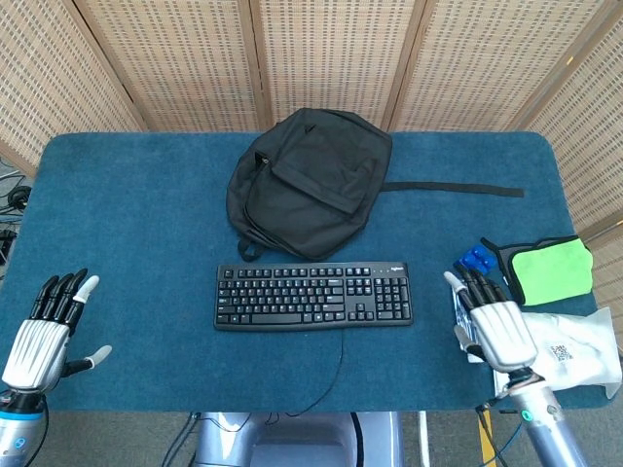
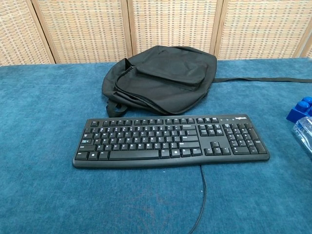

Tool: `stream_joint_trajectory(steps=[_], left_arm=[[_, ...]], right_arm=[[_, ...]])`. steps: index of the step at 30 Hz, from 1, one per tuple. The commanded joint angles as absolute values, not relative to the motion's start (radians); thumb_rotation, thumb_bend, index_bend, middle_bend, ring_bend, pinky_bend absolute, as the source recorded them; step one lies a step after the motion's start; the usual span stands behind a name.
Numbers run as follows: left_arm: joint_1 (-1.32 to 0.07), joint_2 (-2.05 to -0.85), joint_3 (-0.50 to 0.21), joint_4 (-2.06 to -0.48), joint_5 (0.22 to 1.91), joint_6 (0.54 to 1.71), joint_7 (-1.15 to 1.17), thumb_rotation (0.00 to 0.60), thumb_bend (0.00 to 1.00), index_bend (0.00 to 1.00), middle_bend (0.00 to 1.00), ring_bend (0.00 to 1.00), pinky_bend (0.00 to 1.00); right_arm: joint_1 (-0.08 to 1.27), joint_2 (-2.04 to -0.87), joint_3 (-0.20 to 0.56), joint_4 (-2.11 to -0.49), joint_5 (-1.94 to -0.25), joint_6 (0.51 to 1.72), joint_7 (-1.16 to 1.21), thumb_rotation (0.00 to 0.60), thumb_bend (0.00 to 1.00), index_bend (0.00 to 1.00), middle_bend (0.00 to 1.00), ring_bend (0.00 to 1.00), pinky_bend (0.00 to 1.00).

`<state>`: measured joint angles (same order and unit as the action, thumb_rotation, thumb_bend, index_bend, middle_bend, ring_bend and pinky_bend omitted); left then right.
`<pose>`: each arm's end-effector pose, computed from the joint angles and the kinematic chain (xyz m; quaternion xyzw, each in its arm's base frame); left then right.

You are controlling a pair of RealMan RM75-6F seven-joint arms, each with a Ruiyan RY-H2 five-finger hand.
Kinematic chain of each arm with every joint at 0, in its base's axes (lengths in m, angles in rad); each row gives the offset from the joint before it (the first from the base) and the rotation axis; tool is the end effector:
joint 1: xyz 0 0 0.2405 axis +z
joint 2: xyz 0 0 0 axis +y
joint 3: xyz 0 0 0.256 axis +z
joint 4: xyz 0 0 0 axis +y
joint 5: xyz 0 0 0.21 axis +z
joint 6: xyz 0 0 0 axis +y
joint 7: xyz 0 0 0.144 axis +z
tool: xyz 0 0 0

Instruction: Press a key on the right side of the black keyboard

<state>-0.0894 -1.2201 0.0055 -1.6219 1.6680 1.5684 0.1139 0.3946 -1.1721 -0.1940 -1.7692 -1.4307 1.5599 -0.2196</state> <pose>-0.2756 0.1674 0.1226 -0.6352 -0.3385 -0.4308 0.5444 -0.2452 -0.2095 0.1149 0.6778 -0.3459 0.3922 0.5168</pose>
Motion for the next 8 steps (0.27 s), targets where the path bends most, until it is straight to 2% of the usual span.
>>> stream_joint_trajectory(steps=[1, 8], left_arm=[[-0.090, -1.222, 0.004, -1.620, 1.666, 1.566, 0.116, 0.600, 0.00, 0.00, 0.00, 0.00, 0.00], [-0.086, -1.223, 0.003, -1.615, 1.665, 1.575, 0.116, 0.600, 0.00, 0.00, 0.00, 0.00, 0.00]], right_arm=[[0.287, -1.162, -0.222, -1.641, -1.513, 1.663, -0.118, 0.600, 0.37, 0.00, 0.00, 0.00, 0.05], [0.205, -1.180, -0.201, -1.555, -1.563, 1.741, -0.070, 0.600, 0.35, 0.00, 0.00, 0.00, 0.00]])
